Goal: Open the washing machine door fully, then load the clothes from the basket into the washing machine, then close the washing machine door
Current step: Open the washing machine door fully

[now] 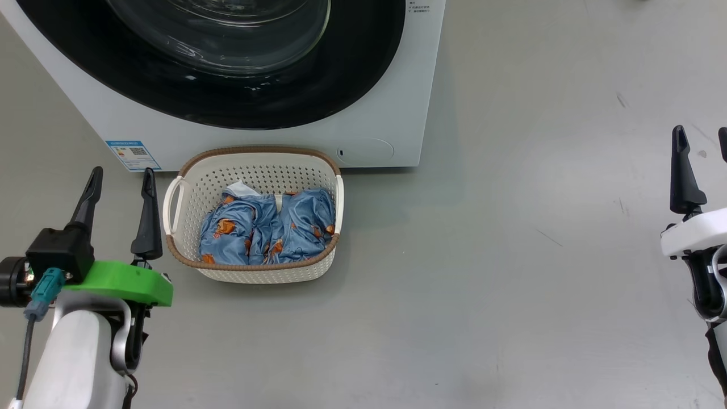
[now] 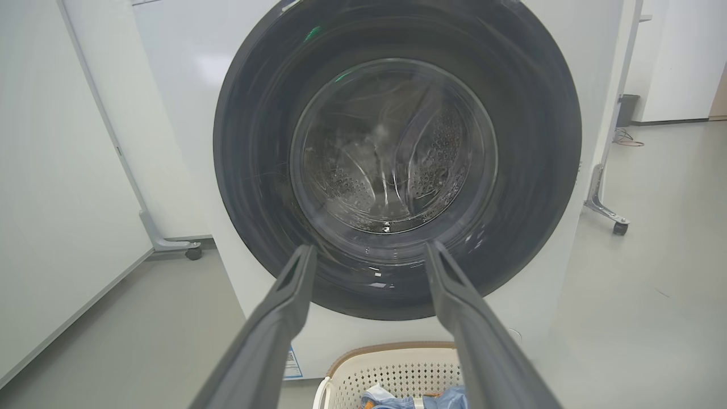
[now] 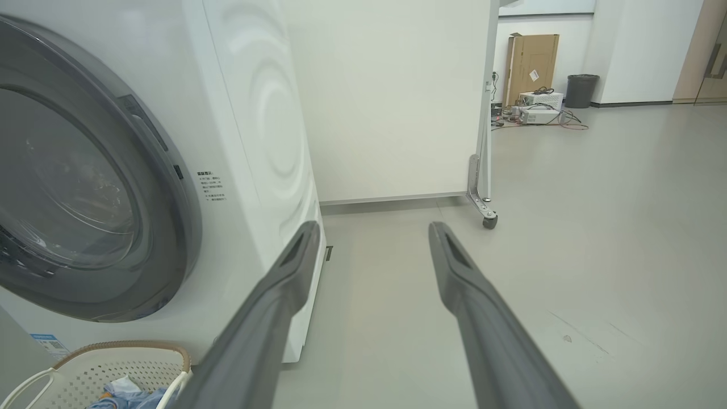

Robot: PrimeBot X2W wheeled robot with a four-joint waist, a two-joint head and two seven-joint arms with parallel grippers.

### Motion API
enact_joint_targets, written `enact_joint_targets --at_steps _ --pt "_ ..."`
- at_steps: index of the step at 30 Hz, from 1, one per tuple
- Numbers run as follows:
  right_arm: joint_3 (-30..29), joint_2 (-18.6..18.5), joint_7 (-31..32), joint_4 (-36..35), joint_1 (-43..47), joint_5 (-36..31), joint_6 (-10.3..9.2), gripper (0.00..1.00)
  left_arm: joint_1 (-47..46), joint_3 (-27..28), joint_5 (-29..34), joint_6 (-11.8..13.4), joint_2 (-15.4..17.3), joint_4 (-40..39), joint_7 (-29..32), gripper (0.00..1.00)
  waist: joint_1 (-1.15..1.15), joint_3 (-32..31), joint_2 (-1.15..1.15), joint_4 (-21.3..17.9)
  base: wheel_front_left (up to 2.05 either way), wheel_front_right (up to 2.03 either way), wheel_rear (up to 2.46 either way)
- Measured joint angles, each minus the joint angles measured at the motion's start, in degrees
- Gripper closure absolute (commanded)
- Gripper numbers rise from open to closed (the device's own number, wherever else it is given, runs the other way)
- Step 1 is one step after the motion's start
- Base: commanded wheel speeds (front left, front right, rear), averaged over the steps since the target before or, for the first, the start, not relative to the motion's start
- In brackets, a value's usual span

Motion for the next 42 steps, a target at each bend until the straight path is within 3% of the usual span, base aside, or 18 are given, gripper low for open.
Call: enact_joint_targets --at_steps 42 --pt "-1.5 0.8 0.0 -0.7 0.1 -0.6 0.01 0.0 0.9 -1.2 0.3 -0.2 -1.5 -1.0 0.0 0.0 0.0 0.0 0.0 1.2 0.05 0.05 -0.09"
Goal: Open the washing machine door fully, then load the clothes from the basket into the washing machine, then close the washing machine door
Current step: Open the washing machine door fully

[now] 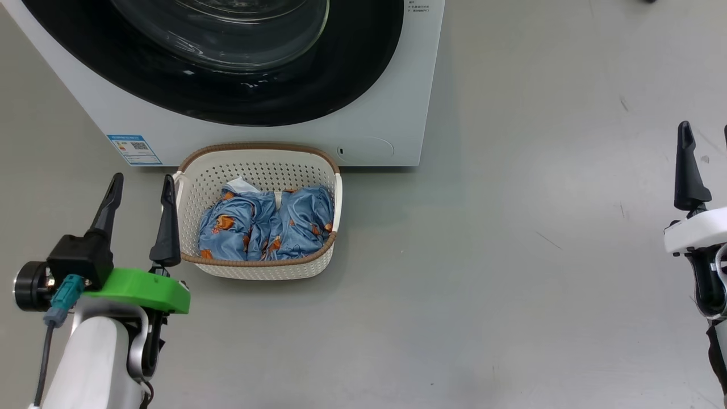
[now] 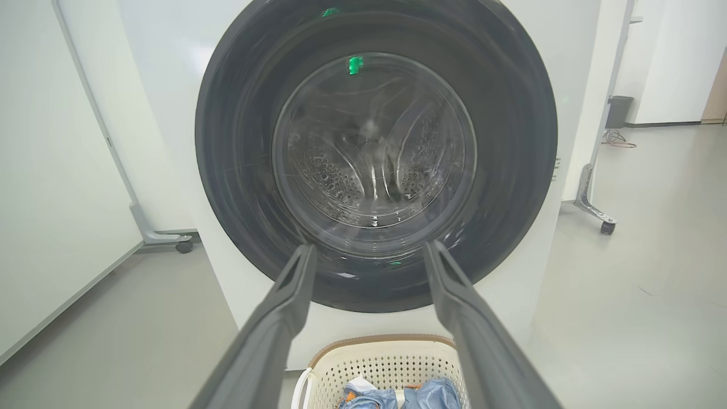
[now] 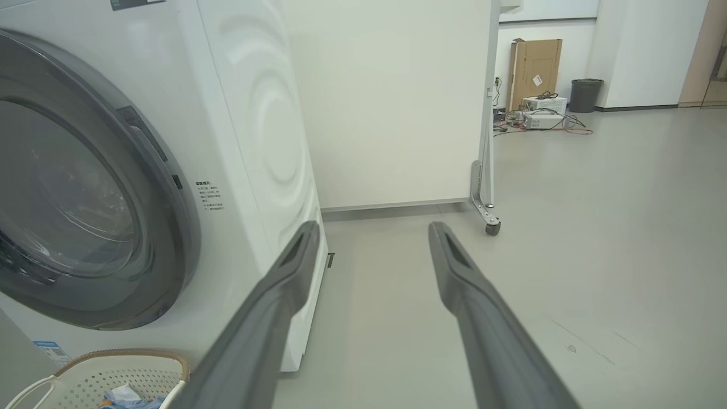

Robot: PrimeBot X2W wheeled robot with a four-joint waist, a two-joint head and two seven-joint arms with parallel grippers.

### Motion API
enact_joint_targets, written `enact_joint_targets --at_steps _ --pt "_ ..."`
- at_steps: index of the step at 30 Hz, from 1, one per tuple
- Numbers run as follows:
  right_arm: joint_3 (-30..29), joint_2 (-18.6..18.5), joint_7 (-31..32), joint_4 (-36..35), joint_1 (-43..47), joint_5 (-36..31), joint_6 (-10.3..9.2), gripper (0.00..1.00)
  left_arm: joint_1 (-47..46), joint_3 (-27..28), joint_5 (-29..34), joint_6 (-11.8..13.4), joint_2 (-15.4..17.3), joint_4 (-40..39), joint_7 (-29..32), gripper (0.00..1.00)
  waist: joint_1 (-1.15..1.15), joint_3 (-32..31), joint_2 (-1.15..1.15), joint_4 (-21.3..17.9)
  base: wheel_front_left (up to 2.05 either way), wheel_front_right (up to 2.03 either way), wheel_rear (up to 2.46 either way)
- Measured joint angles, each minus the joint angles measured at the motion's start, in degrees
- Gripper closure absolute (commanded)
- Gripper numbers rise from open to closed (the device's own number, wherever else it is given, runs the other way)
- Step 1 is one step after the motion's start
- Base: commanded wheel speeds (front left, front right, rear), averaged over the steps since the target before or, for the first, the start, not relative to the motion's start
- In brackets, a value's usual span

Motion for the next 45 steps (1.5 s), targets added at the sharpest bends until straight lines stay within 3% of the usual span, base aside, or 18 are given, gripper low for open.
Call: enact_joint_targets --at_steps 7,15,19,25,26,27,28,29,36,45 --pt "-0.7 -0.2 0.0 -1.1 -0.6 0.1 0.0 0.0 0.9 -0.9 -0.4 0.0 -0.5 -0.5 0.0 0.0 0.0 0.4 0.0 0.8 0.0 0.0 0.0" --pt "-1.7 -0.5 0.0 -3.7 -7.0 2.2 0.0 0.0 1.5 -1.7 -1.2 0.0 -0.6 -0.8 0.0 0.0 0.0 1.4 0.0 1.9 0.0 0.0 0.0" --pt "-4.6 0.5 0.0 -4.5 -10.9 7.7 0.0 0.0 1.5 -2.4 -1.3 0.0 -0.8 -0.8 0.0 0.0 0.0 2.1 0.0 2.5 0.0 0.0 0.0" --pt "-11.0 4.8 0.5 -4.6 -16.7 21.3 -0.01 0.0 1.4 -2.7 -1.4 0.0 -0.9 -1.3 0.0 0.0 0.0 3.4 0.0 3.7 0.0 0.0 0.0" --pt "-12.1 5.0 0.9 -4.6 -17.4 23.1 -0.01 0.16 1.4 -2.8 -1.4 0.0 -1.0 -1.4 0.0 0.0 0.0 3.7 0.0 3.8 0.0 0.0 0.0" --pt "-13.2 5.3 1.5 -4.5 -18.2 25.1 -0.01 0.43 1.3 -2.9 -1.4 0.0 -1.0 -1.4 0.0 0.0 0.0 3.9 0.0 4.0 0.0 0.0 0.0" --pt "-14.1 5.5 1.9 -4.3 -19.0 26.8 -0.01 0.59 1.2 -2.9 -1.4 0.0 -1.1 -1.5 0.0 0.0 0.0 4.2 0.0 4.2 0.0 0.0 0.0" --pt "-15.0 5.7 2.4 -4.0 -19.8 28.1 -0.01 1.0 1.1 -2.9 -1.4 0.0 -1.1 -1.6 0.0 0.0 0.0 4.4 0.0 4.3 0.0 0.0 0.0" --pt "-19.7 8.0 7.3 -1.0 -23.7 38.6 -1.08 1.0 0.2 -3.5 -1.4 0.0 -1.3 -2.4 0.0 0.0 0.0 6.5 0.0 5.3 0.0 0.0 0.0" --pt "-22.0 8.5 15.3 1.1 -29.7 46.9 -6.65 1.0 -2.7 -5.3 -1.4 0.0 -1.5 -3.2 0.0 0.0 0.0 10.0 0.0 6.6 0.0 0.0 0.0"
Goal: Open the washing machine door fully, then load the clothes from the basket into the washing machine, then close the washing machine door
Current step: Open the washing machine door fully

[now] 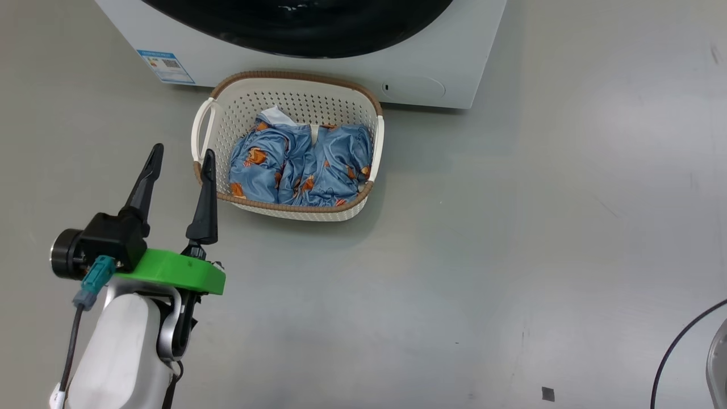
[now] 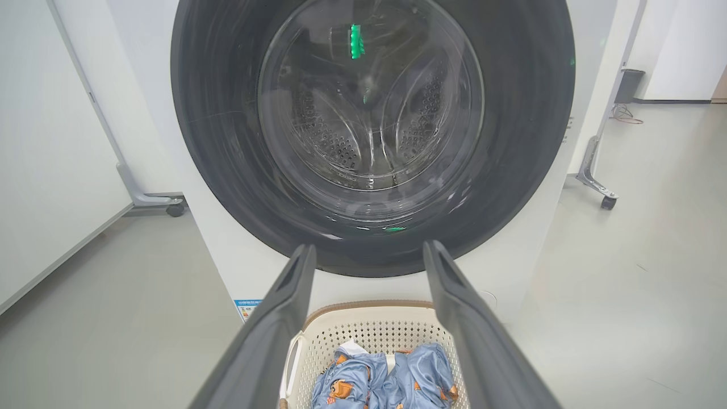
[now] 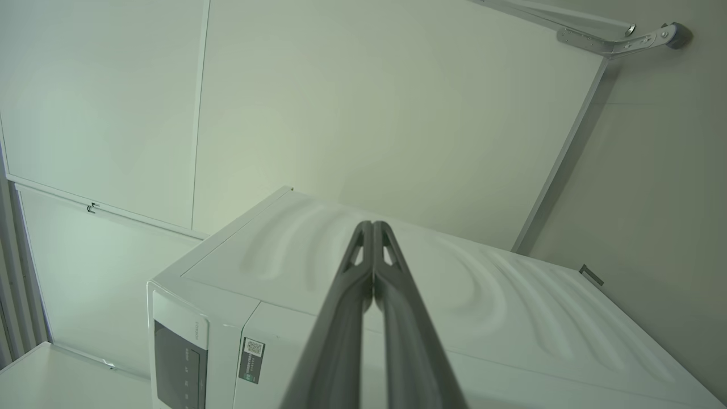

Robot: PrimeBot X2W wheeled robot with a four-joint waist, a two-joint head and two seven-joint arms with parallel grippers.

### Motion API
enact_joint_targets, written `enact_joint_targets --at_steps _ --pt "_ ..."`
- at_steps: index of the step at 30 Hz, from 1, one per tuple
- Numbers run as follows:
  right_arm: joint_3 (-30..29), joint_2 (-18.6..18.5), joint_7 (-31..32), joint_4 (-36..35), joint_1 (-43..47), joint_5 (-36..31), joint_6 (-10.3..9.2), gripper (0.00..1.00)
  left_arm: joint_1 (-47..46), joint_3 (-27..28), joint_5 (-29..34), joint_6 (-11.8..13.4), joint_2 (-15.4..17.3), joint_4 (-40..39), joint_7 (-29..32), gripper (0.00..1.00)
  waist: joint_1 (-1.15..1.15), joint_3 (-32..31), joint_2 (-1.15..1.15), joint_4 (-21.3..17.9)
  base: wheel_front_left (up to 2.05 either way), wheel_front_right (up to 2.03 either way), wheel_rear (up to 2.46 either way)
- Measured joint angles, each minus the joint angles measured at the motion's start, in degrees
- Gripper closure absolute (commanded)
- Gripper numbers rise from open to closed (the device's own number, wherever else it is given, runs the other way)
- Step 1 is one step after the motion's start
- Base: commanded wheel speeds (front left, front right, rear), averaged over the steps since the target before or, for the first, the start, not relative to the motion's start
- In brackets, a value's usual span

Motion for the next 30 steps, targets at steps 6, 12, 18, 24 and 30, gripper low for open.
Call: enact_joint_targets --at_steps 6,12,18,24,30 --pt "3.2 -0.6 8.4 0.3 -4.3 2.7 -3.47 1.0 -2.6 -1.9 0.0 0.0 -0.6 -0.2 0.0 0.0 0.0 2.7 0.0 1.2 0.0 0.0 0.0" --pt "7.9 -2.1 14.8 0.2 -8.4 2.2 -5.55 1.0 -4.8 -2.7 0.0 0.0 -1.7 -0.4 0.0 0.0 0.0 5.6 0.0 2.6 0.0 0.0 0.0" --pt "11.1 -1.9 19.7 -0.4 -12.5 2.3 -6.13 1.0 -7.1 -3.3 0.0 0.0 -2.4 -0.5 0.0 0.0 0.0 8.6 0.0 3.7 0.0 0.0 0.0" --pt "12.6 -0.7 23.8 -0.3 -14.2 3.9 -7.0 1.0 -9.1 -4.5 0.0 0.0 -3.3 -0.4 0.0 0.0 0.01 11.1 0.0 5.1 0.0 0.0 0.0" --pt "13.5 -0.3 26.1 -0.3 -16.7 4.3 -7.11 1.0 -10.2 -5.1 0.0 0.0 -4.0 -0.4 0.0 0.0 0.0 13.2 0.0 6.4 0.0 0.0 0.0"
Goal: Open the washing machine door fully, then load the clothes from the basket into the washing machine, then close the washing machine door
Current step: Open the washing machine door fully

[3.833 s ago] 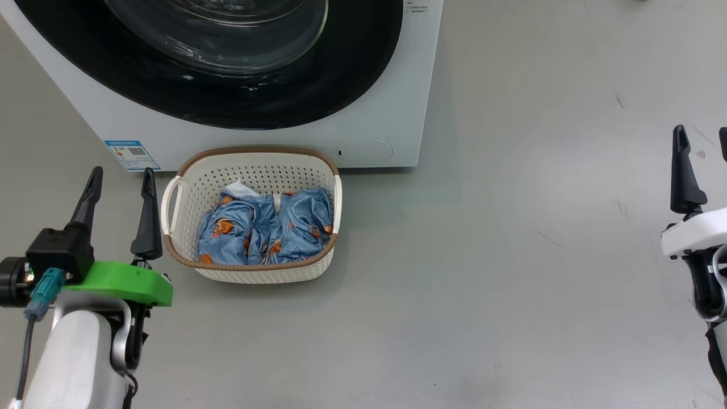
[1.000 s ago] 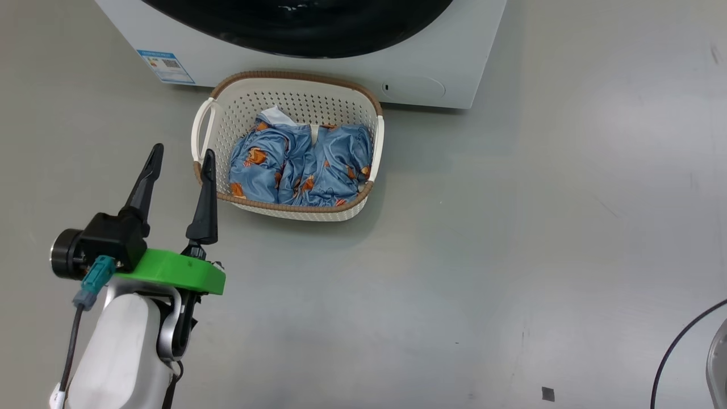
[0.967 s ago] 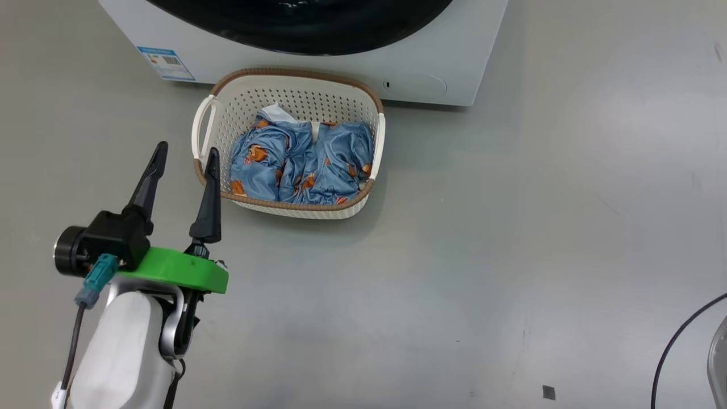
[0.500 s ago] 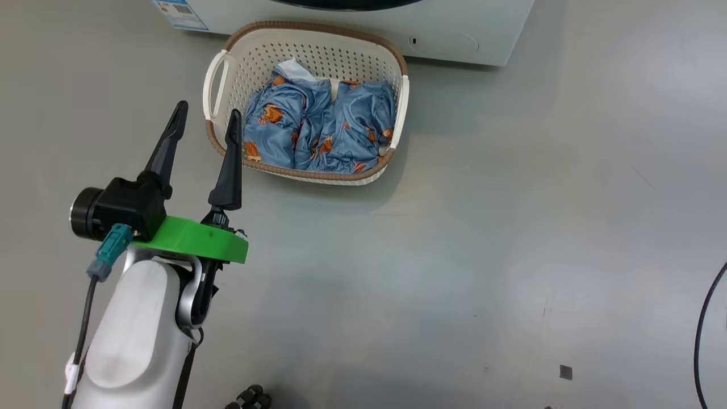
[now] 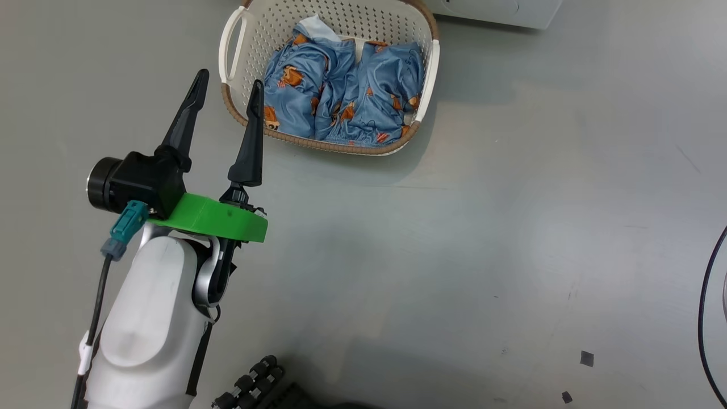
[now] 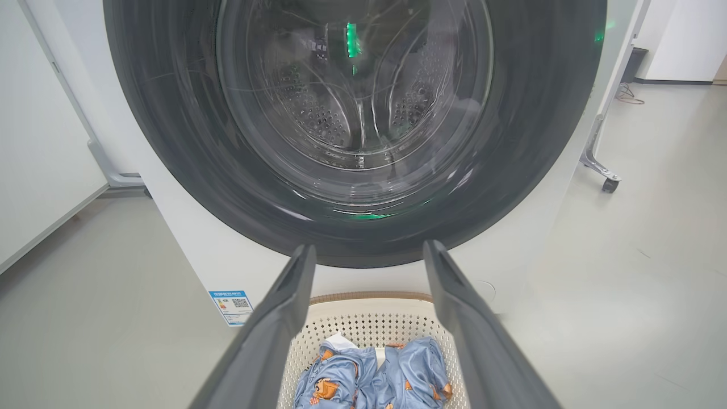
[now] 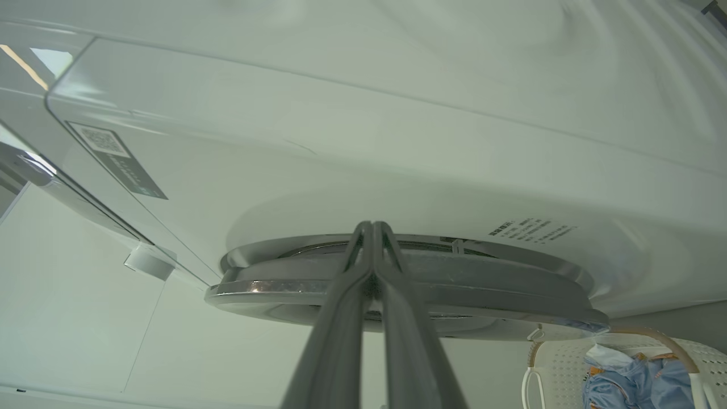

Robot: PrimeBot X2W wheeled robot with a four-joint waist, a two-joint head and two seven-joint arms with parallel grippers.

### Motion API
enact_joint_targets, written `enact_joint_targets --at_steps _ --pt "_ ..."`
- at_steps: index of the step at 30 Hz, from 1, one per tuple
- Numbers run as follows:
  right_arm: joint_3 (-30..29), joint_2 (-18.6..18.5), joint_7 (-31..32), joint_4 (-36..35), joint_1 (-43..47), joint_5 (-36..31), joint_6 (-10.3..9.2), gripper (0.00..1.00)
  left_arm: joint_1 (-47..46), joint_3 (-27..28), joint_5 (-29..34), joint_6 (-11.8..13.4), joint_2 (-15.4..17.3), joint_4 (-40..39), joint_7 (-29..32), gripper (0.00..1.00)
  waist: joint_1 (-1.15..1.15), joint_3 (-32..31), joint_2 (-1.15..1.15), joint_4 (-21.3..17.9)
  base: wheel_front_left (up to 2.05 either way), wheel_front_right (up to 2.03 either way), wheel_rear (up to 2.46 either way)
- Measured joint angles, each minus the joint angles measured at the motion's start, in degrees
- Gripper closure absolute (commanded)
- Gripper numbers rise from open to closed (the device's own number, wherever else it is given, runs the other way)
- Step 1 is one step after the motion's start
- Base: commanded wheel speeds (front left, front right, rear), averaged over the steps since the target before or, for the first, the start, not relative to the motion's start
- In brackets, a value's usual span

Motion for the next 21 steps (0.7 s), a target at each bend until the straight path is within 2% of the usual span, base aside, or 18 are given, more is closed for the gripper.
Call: enact_joint_targets --at_steps 21 --pt "3.2 -0.2 2.0 2.9 -4.3 -2.7 -0.47 1.0 -4.2 -3.2 -0.6 0.0 -1.2 0.6 0.0 0.0 0.0 5.5 0.0 4.3 0.0 0.0 0.0"
